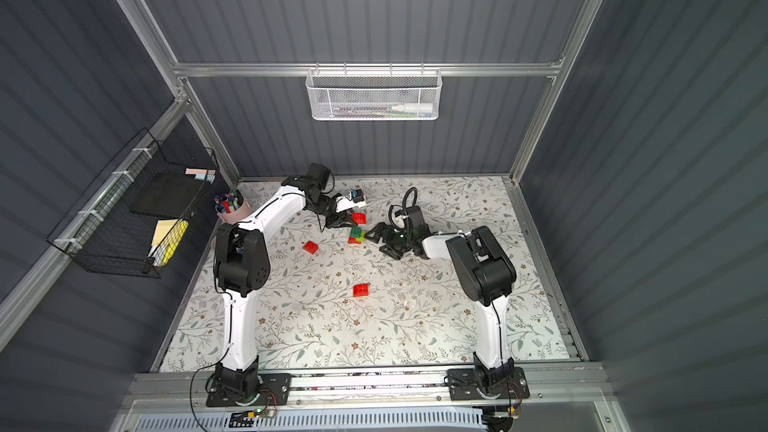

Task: Assemble the letter s with lego
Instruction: Pick up the lego brick from the center of the board.

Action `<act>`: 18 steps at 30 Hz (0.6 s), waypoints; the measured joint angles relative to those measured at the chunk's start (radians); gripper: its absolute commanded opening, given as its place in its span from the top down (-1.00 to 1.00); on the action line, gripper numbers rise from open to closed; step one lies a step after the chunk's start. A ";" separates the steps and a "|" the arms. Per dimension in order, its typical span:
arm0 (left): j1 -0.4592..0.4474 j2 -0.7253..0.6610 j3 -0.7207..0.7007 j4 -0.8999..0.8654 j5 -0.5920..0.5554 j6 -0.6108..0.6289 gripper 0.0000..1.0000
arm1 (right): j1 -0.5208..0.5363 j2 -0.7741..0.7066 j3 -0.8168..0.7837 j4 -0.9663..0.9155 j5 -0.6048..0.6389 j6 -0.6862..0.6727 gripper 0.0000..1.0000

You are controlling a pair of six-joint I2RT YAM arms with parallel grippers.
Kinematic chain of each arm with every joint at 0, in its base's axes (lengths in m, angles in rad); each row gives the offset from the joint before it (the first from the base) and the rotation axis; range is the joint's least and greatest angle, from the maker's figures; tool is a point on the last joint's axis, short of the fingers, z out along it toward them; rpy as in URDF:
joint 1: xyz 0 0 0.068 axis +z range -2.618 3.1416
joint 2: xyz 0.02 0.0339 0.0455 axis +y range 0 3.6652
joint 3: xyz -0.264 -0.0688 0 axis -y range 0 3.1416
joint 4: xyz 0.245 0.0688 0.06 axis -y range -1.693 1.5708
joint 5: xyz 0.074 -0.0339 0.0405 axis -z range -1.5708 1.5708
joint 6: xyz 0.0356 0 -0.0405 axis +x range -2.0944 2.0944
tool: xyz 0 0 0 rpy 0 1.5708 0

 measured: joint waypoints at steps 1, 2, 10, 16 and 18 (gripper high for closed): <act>0.002 0.000 -0.008 0.007 0.007 0.000 0.38 | 0.000 0.004 0.004 0.007 -0.004 0.010 -0.82; 0.003 0.000 -0.018 0.012 0.013 0.000 0.38 | 0.000 0.009 0.009 0.013 -0.008 0.019 -0.82; 0.027 0.017 -0.036 0.047 0.068 0.000 0.40 | 0.002 0.062 0.048 0.075 -0.040 0.083 -0.82; 0.039 0.028 -0.037 0.057 0.093 0.000 0.41 | 0.004 0.085 0.062 0.107 -0.059 0.119 -0.81; 0.042 0.028 -0.045 0.059 0.100 0.000 0.41 | 0.004 0.086 0.062 0.110 -0.062 0.121 -0.82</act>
